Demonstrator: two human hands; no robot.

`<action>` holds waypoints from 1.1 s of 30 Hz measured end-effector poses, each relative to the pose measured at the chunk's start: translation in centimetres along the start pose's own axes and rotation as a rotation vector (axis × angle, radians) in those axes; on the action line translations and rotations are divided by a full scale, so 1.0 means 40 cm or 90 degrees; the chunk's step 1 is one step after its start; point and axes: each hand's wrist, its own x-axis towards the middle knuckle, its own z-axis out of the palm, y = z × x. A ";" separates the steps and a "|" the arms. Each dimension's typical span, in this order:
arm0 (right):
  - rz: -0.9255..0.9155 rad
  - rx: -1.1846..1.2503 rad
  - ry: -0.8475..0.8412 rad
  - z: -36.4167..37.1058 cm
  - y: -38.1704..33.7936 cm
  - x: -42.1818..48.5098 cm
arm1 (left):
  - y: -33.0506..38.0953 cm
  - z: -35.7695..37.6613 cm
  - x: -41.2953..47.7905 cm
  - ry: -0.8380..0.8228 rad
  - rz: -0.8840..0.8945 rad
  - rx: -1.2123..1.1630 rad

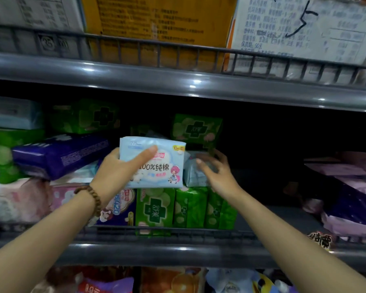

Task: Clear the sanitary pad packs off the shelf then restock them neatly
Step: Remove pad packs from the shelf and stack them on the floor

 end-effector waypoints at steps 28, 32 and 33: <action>0.305 0.531 -0.192 -0.241 -0.030 -0.392 | -0.030 0.078 -0.233 -0.173 -0.039 -0.038; 0.277 0.420 -0.159 -0.198 -0.025 -0.469 | -0.076 0.068 -0.293 -0.198 -0.083 -0.051; 0.277 0.411 -0.120 -0.183 -0.018 -0.481 | -0.084 0.067 -0.304 -0.197 -0.097 -0.053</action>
